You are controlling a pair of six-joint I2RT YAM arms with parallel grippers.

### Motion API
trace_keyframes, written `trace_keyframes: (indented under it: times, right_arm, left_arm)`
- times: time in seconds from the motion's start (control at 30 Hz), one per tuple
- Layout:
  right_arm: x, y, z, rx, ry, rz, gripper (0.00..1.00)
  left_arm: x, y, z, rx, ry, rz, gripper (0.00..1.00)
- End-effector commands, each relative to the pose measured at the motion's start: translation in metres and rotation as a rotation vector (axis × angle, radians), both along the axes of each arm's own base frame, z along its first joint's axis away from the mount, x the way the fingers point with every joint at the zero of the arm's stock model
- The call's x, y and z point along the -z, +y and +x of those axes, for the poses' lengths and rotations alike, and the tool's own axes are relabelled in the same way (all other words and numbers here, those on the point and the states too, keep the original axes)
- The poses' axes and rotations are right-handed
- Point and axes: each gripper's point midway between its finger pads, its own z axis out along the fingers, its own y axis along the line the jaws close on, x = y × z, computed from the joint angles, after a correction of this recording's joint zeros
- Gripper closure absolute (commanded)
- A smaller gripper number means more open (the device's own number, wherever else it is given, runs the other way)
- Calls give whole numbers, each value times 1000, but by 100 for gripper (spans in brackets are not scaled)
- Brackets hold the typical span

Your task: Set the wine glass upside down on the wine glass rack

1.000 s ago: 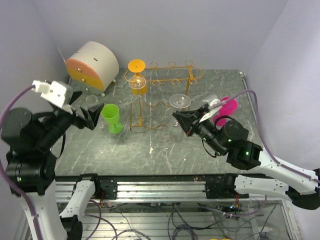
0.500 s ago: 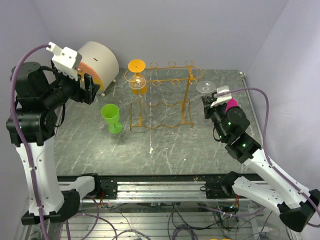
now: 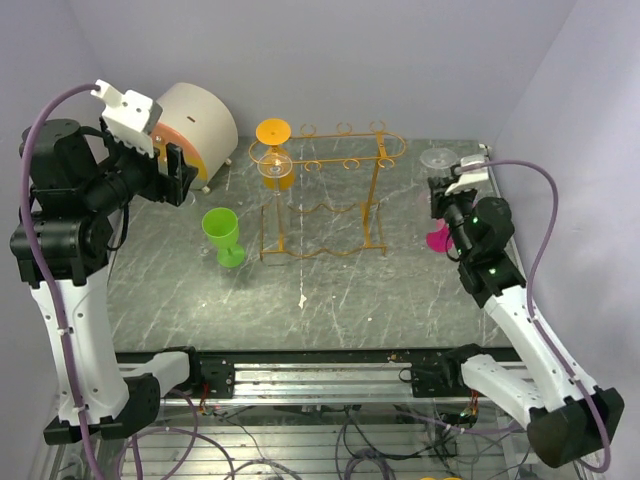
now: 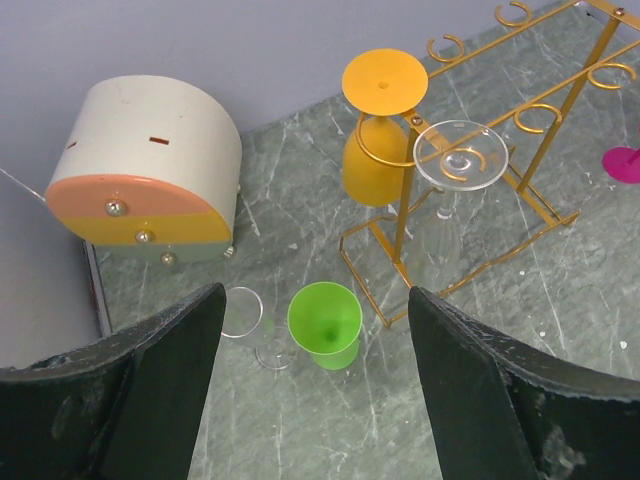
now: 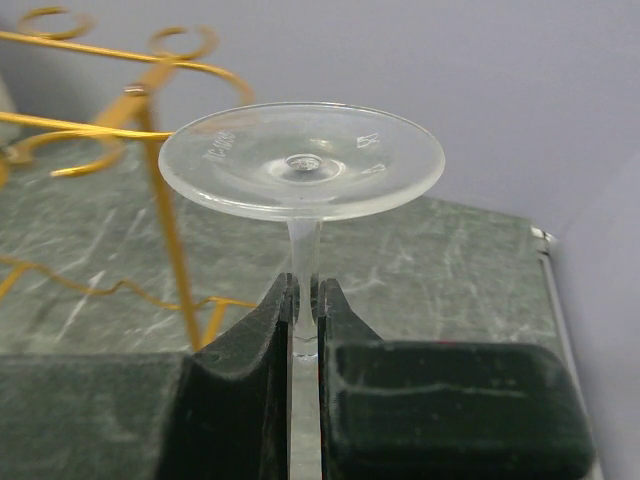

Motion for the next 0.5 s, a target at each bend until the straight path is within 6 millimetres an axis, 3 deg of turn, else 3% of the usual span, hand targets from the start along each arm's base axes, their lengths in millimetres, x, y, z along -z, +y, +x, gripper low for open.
trace_keyframes:
  times: [0.0, 0.23, 0.47]
  right_arm:
    - [-15, -21, 23, -10, -71, 79, 100]
    - [-10, -36, 79, -153, -96, 98, 100]
    - [-16, -46, 116, -344, -177, 82, 100]
  left_arm:
    - [-1, 2, 4, 0, 4, 0, 16]
    - [6, -1, 6, 17, 21, -4, 16]
    - [19, 2, 5, 0, 47, 4, 16]
